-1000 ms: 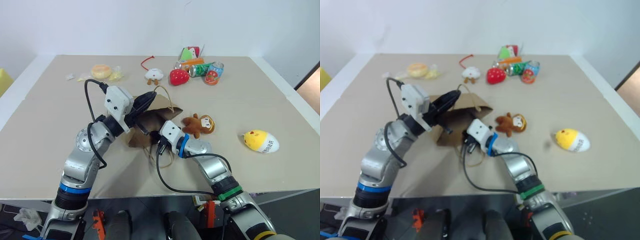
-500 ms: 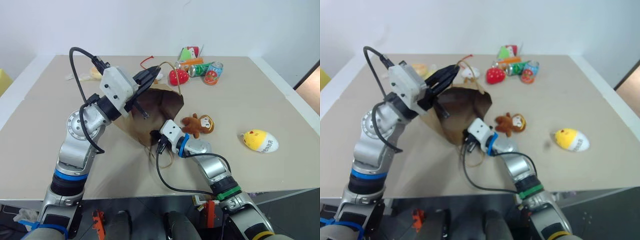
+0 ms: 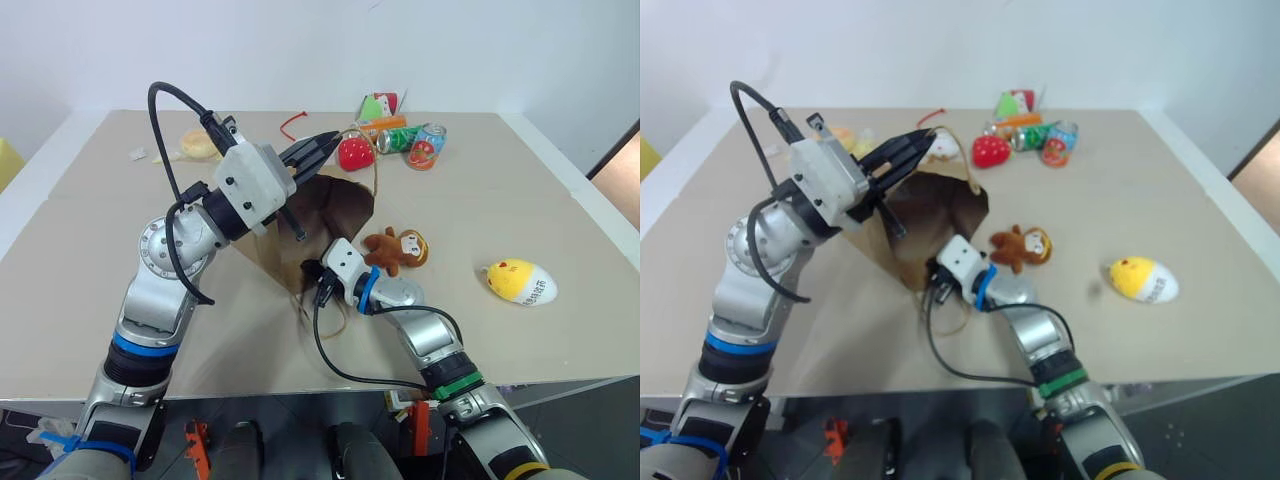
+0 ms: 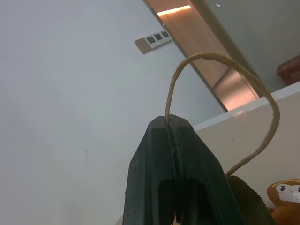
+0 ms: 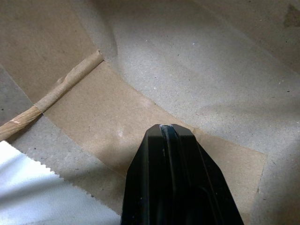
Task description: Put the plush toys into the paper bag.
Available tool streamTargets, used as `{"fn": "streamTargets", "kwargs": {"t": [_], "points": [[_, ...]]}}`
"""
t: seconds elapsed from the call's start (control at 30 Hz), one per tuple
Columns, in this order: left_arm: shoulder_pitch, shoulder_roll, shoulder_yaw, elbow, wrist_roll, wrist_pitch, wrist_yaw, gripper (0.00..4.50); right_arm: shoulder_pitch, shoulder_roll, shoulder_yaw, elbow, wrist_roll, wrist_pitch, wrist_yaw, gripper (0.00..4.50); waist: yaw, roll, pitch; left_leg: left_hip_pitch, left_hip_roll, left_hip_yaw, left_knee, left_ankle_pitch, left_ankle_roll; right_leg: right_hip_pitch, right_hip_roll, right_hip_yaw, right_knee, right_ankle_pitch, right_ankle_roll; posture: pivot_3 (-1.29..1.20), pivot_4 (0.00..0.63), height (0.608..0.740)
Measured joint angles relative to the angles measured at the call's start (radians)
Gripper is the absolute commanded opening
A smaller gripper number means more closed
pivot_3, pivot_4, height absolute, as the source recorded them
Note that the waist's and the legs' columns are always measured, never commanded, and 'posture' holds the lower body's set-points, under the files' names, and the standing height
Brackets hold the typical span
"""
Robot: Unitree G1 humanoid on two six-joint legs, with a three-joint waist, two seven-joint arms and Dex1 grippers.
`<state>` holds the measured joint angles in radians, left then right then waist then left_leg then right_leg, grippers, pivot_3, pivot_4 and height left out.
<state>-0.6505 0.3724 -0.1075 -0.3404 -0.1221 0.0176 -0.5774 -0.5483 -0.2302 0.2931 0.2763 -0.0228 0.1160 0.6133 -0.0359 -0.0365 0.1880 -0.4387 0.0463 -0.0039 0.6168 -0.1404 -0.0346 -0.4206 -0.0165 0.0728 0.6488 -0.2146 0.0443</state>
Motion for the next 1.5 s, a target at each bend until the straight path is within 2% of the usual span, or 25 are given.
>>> {"fn": "streamTargets", "kwargs": {"t": [0.17, 0.2, 0.4, 0.47, 0.5, 0.53, 0.57, 0.7, 0.73, 0.8, 0.87, 0.9, 1.0, 1.13, 1.23, 1.27, 1.3, 1.33, 1.37, 1.5], "points": [[0.016, -0.035, 0.036, 0.001, -0.021, 0.06, 0.052, 0.0, -0.002, 0.0, 0.0, 0.002, 0.0, 0.0, 0.006, 0.03, -0.001, 0.0, 0.0, 0.0, 0.0, 0.0, 0.0, 0.0, 0.0, 0.0, 0.0, 0.0, 0.0, 0.0, 0.0, 0.0, 0.15, 0.74], [0.053, -0.05, 0.078, 0.012, -0.053, 0.119, 0.091, 0.0, -0.002, -0.002, -0.001, 0.002, 0.002, 0.0, 0.014, 0.03, -0.004, 0.0, 0.0, 0.0, 0.0, 0.0, 0.0, 0.0, 0.0, 0.0, 0.0, 0.0, 0.0, 0.0, 0.0, 0.0, 0.15, 0.74], [0.129, -0.042, 0.09, 0.019, -0.08, 0.172, 0.083, 0.0, -0.007, -0.036, -0.041, -0.033, 0.063, 0.052, 0.082, 0.03, -0.005, 0.0, 0.0, -0.001, -0.001, 0.0, 0.0, 0.0, 0.0, 0.0, 0.0, 0.0, -0.001, 0.0, 0.0, 0.0, 0.15, 0.74], [0.137, -0.042, 0.082, 0.018, -0.084, 0.181, 0.077, 0.0, -0.007, -0.046, -0.06, -0.062, 0.085, 0.072, 0.101, 0.52, -0.005, 0.0, 0.0, -0.001, 0.0, 0.0, 0.0, 0.0, 0.0, -0.001, 0.0, 0.0, -0.001, 0.0, 0.0, 0.0, 0.15, 0.74], [0.149, -0.043, 0.073, 0.018, -0.084, 0.185, 0.068, 0.0, -0.005, -0.078, -0.085, -0.141, 0.149, 0.121, 0.151, 0.88, -0.005, 0.0, 0.0, -0.001, 0.0, 0.0, -0.001, 0.0, 0.0, -0.001, 0.0, 0.0, -0.001, 0.0, 0.0, 0.0, 0.15, 0.74], [0.152, -0.043, 0.072, 0.018, -0.084, 0.186, 0.067, 0.0, -0.005, -0.085, -0.094, -0.161, 0.163, 0.128, 0.163, 0.88, -0.005, 0.0, 0.0, -0.001, 0.0, 0.0, -0.001, 0.0, 0.0, -0.001, 0.0, 0.0, -0.001, 0.0, 0.0, 0.0, 0.15, 0.74], [0.156, -0.043, 0.07, 0.018, -0.084, 0.186, 0.067, 0.0, -0.005, -0.102, -0.114, -0.202, 0.196, 0.149, 0.185, 1.49, -0.005, 0.0, 0.0, -0.001, 0.0, 0.0, -0.001, 0.0, 0.0, -0.001, 0.0, 0.0, -0.001, 0.0, 0.0, 0.0, 0.15, 0.74], [0.16, -0.043, 0.065, 0.02, -0.083, 0.184, 0.061, 0.0, 0.015, -0.179, -0.202, -0.353, 0.374, 0.296, 0.274, 3.18, -0.004, 0.0, 0.0, -0.002, 0.0, 0.0, -0.001, 0.0, 0.0, -0.001, 0.0, 0.0, -0.001, 0.0, 0.0, 0.0, 0.15, 0.74], [0.16, -0.042, 0.065, 0.021, -0.083, 0.184, 0.059, 0.0, 0.021, -0.194, -0.221, -0.373, 0.404, 0.323, 0.284, 3.4, -0.004, 0.0, 0.0, -0.002, 0.0, 0.0, -0.001, 0.0, 0.0, -0.001, 0.0, 0.0, -0.001, 0.0, 0.0, 0.0, 0.15, 0.74], [0.161, -0.042, 0.065, 0.024, -0.084, 0.182, 0.052, 0.0, 0.035, -0.269, -0.306, -0.419, 0.532, 0.46, 0.321, 4.16, -0.003, 0.0, 0.0, -0.002, -0.001, 0.0, -0.001, 0.0, 0.0, -0.001, -0.001, 0.001, -0.001, 0.0, 0.0, 0.0, 0.15, 0.74], [0.161, -0.042, 0.065, 0.025, -0.084, 0.181, 0.048, 0.0, 0.036, -0.297, -0.342, -0.422, 0.566, 0.499, 0.327, 4.43, -0.003, 0.0, 0.0, -0.002, -0.001, 0.0, -0.001, 0.0, 0.0, -0.001, -0.001, 0.001, -0.001, 0.0, 0.0, 0.0, 0.15, 0.74], [0.161, -0.041, 0.065, 0.024, -0.084, 0.178, 0.043, 0.0, 0.036, -0.338, -0.398, -0.419, 0.604, 0.544, 0.327, 4.43, -0.003, 0.0, 0.0, -0.001, -0.001, 0.001, -0.001, 0.0, 0.0, -0.001, -0.001, 0.001, -0.001, 0.0, 0.0, 0.0, 0.15, 0.74], [0.162, -0.04, 0.064, 0.024, -0.085, 0.177, 0.038, 0.0, 0.025, -0.38, -0.427, -0.373, 0.59, 0.532, 0.32, 4.43, -0.004, 0.0, 0.0, -0.001, 0.0, 0.001, -0.001, 0.0, 0.0, -0.001, -0.001, 0.001, -0.002, 0.0, 0.0, 0.0, 0.15, 0.74], [0.179, -0.046, 0.058, 0.015, -0.091, 0.177, 0.039, 0.0, -0.028, -0.414, -0.392, -0.139, 0.39, 0.342, 0.242, 4.43, -0.012, 0.0, 0.0, -0.001, 0.0, 0.002, -0.001, 0.0, 0.0, -0.002, -0.001, 0.001, -0.002, 0.0, 0.0, 0.0, 0.15, 0.74], [0.18, -0.051, 0.057, 0.014, -0.095, 0.178, 0.041, 0.0, -0.037, -0.408, -0.366, -0.095, 0.364, 0.32, 0.236, 4.43, -0.013, 0.0, 0.0, -0.001, 0.0, 0.002, -0.001, 0.0, 0.0, -0.003, -0.001, 0.001, -0.002, 0.0, 0.0, 0.0, 0.15, 0.74], [0.181, -0.056, 0.058, 0.013, -0.099, 0.181, 0.045, 0.0, -0.043, -0.401, -0.347, -0.066, 0.346, 0.302, 0.236, 4.04, -0.013, 0.0, 0.0, -0.001, 0.0, 0.002, -0.001, -0.001, 0.001, -0.003, 0.0, 0.002, -0.002, 0.0, 0.0, 0.0, 0.15, 0.74], [0.181, -0.068, 0.06, 0.011, -0.11, 0.19, 0.051, 0.0, -0.054, -0.39, -0.315, -0.02, 0.311, 0.271, 0.235, 3.83, -0.012, 0.0, 0.0, -0.001, 0.0, 0.002, -0.001, -0.001, 0.001, -0.002, 0.0, 0.002, -0.002, 0.0, 0.0, 0.0, 0.15, 0.74], [0.182, -0.069, 0.061, 0.011, -0.113, 0.191, 0.052, 0.0, -0.056, -0.389, -0.311, -0.014, 0.307, 0.267, 0.234, 3.83, -0.012, 0.0, 0.0, -0.001, 0.0, 0.002, -0.001, -0.001, 0.001, -0.002, 0.0, 0.002, -0.002, 0.0, 0.0, 0.0, 0.15, 0.74], [0.182, -0.086, 0.067, 0.008, -0.136, 0.212, 0.066, 0.0, -0.072, -0.373, -0.265, 0.069, 0.248, 0.234, 0.216, 3.21, -0.012, 0.0, 0.0, -0.002, -0.001, 0.002, -0.001, -0.001, 0.001, -0.002, -0.001, 0.002, -0.002, 0.0, 0.0, 0.0, 0.15, 0.74], [0.181, -0.093, 0.087, 0.005, -0.174, 0.253, 0.089, 0.0, -0.1, -0.351, -0.247, 0.156, 0.215, 0.205, 0.207, 1.85, -0.012, 0.0, 0.0, -0.001, -0.001, 0.002, 0.0, -0.001, 0.001, -0.001, 0.0, 0.002, -0.002, 0.0, 0.002, 0.0, 0.15, 0.74]]}}
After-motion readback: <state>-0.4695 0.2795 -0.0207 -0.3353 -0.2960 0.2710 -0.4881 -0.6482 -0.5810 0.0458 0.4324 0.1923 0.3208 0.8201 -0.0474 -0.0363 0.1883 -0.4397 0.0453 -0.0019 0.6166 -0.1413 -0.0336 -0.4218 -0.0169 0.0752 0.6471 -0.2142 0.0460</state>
